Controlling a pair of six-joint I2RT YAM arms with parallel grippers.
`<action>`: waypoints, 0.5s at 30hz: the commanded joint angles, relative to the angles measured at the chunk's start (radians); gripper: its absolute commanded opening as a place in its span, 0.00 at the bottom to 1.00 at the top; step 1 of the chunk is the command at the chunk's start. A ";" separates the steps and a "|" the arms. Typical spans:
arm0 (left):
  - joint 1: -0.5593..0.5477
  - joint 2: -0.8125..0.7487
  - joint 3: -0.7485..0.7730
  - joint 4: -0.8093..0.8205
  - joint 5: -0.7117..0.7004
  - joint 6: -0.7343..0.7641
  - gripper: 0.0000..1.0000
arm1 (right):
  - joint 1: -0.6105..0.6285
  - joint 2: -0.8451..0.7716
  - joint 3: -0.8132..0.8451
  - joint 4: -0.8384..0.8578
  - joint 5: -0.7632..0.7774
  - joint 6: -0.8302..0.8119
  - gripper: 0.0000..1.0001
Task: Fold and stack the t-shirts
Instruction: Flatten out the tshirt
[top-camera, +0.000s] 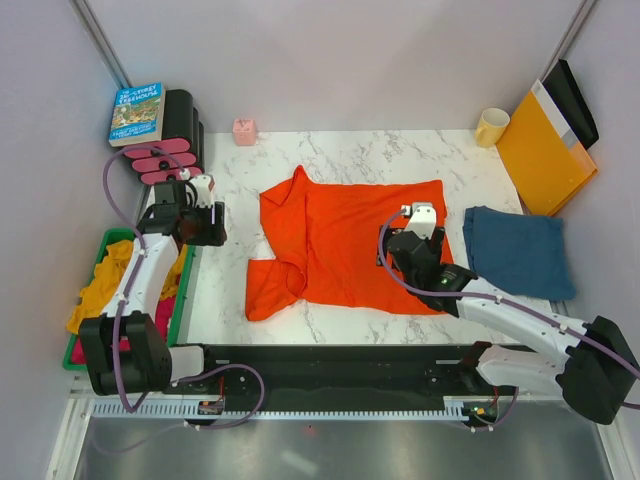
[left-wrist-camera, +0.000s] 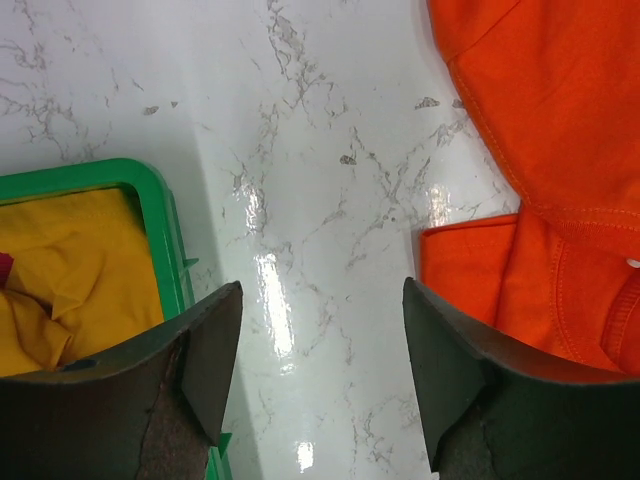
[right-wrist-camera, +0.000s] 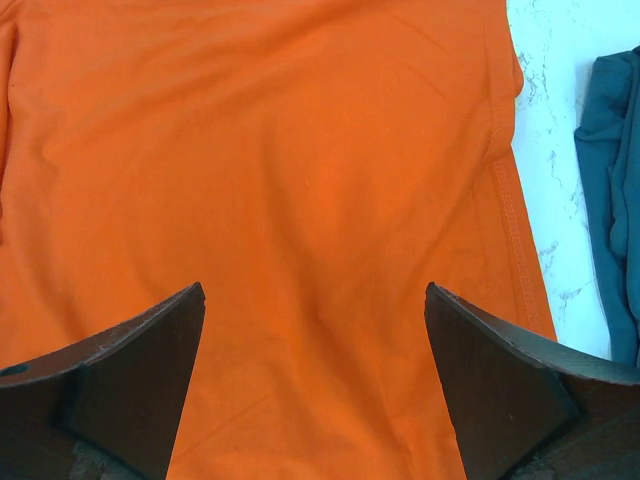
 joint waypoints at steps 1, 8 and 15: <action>0.003 -0.078 -0.024 0.060 0.018 -0.008 0.72 | 0.002 0.016 0.025 0.011 0.004 0.005 0.98; 0.001 -0.111 -0.050 0.071 0.029 0.020 0.74 | 0.002 0.018 0.019 0.011 0.003 0.008 0.98; 0.003 -0.115 -0.061 0.074 0.044 0.038 0.73 | 0.002 0.024 0.016 0.016 0.004 0.009 0.98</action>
